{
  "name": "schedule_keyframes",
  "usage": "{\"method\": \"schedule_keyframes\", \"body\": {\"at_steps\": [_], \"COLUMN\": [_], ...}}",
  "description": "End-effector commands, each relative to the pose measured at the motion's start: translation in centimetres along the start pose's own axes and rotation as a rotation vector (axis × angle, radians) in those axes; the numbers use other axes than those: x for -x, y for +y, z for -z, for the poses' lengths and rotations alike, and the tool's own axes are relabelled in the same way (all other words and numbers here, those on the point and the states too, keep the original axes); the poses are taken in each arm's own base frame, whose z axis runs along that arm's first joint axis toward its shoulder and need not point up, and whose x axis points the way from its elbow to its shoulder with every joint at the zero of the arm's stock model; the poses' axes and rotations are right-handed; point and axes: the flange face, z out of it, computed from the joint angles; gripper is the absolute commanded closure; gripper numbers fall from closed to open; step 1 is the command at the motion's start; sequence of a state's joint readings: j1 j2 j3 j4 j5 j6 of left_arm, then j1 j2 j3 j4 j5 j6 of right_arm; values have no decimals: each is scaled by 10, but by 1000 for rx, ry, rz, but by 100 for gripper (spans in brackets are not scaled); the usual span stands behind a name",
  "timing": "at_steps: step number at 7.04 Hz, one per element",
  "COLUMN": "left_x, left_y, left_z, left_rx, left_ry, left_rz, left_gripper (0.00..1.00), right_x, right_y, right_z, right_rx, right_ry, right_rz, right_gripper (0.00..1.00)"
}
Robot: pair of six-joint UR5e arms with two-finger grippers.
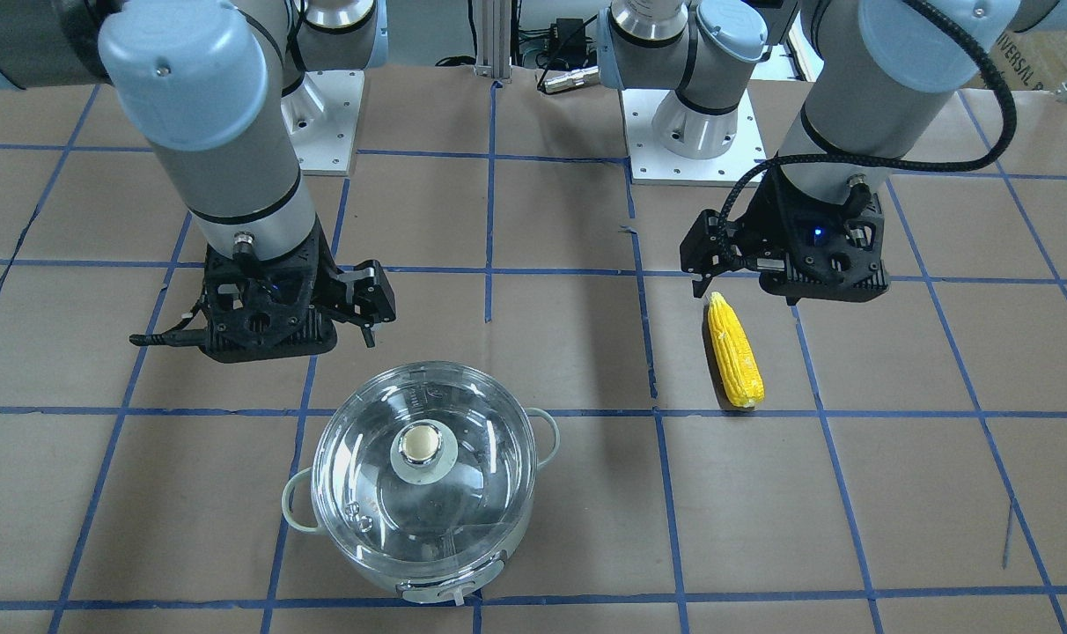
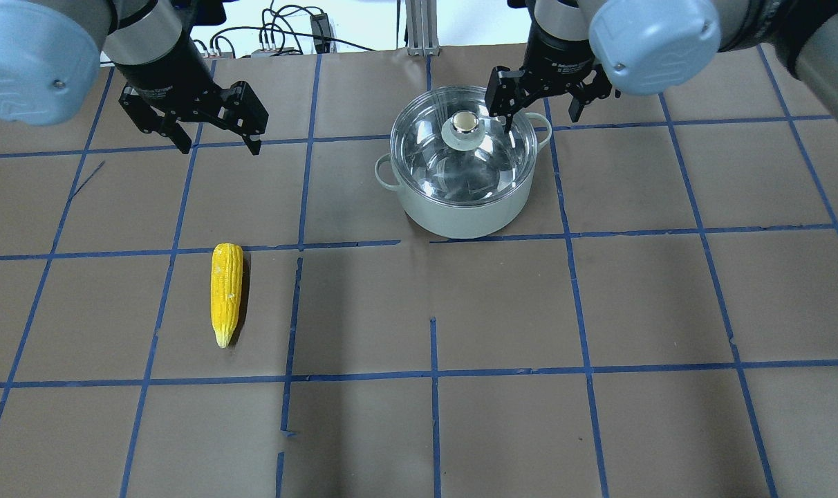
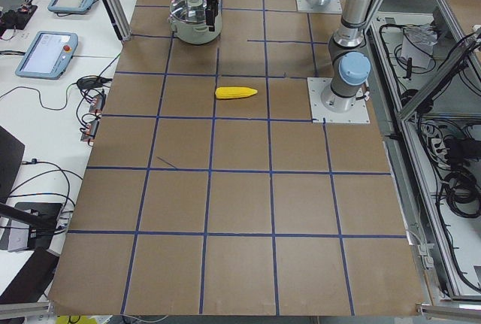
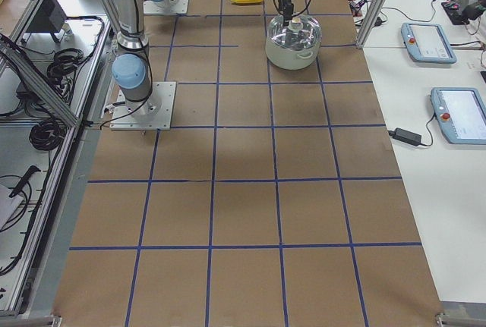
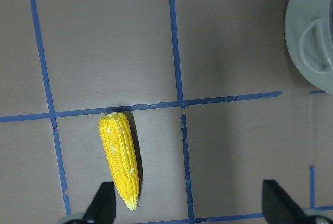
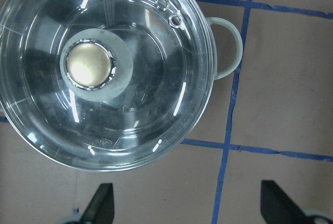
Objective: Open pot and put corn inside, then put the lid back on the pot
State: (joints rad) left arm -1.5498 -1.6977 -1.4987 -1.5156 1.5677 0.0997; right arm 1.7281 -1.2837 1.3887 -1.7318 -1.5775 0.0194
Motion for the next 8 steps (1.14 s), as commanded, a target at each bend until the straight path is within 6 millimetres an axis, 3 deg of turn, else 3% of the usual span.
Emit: {"method": "schedule_keyframes", "body": {"at_steps": [1,3,8], "left_x": [0,0,1], "left_y": [0,0,0], "left_z": [0,0,-2], "left_rx": [0,0,3], "left_ry": [0,0,3], "left_rz": [0,0,2], "left_gripper": [0,0,0], "right_x": [28,53,66], "right_y": [-17,-31,-71], "right_z": [-19,-45,-75], "right_rx": [6,-23,-41], "right_ry": [7,0,-2], "right_rz": [-4,1,12], "right_gripper": [1,1,1]}}
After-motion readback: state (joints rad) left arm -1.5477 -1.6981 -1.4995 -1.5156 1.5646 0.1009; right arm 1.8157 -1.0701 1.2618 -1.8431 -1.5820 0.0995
